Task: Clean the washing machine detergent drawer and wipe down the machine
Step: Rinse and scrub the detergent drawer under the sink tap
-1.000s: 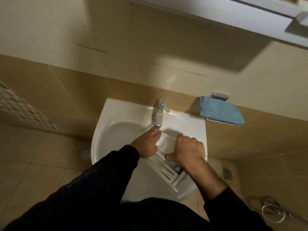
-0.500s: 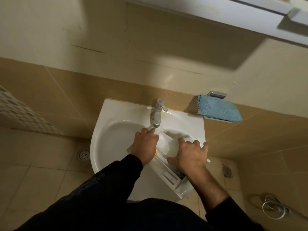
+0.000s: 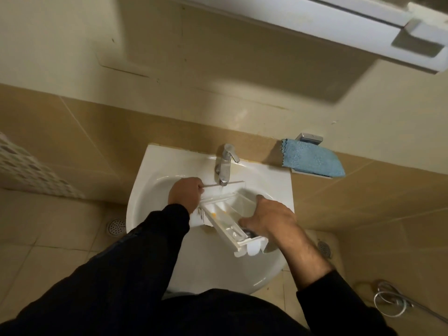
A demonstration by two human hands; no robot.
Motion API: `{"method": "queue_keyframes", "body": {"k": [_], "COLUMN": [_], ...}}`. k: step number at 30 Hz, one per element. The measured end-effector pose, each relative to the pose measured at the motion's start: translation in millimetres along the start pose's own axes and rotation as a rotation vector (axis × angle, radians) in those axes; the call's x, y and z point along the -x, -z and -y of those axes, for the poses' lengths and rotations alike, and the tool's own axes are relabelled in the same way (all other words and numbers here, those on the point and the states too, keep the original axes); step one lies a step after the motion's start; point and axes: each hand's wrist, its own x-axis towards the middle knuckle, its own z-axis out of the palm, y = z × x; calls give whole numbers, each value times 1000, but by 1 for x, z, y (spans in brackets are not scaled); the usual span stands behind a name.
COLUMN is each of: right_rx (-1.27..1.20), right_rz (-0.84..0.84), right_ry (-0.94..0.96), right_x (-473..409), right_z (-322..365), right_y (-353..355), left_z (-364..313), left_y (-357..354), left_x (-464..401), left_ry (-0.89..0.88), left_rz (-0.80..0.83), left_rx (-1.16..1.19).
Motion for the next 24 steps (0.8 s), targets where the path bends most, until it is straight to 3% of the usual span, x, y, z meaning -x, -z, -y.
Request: {"method": "queue_keyframes", "body": {"k": [4,8,12,24], "right_rx": [-11,-5,-70,-13], "right_rz": [45,-6,11,-10], "right_ry": [32,-29,-110,-112], "right_x": [0,4,12,19], "right_z": [11,0,-22,-20], "right_y": [9,14,27,18], "left_z": [-1,-11,-8,-6], "left_y": [5,-10,-17,-27], "left_x": [-9,-5,-3,1], "left_ry": [66,-24,57,185], "left_rz": [-29,28,37,323], "left_rx": [92,135,258,340]}}
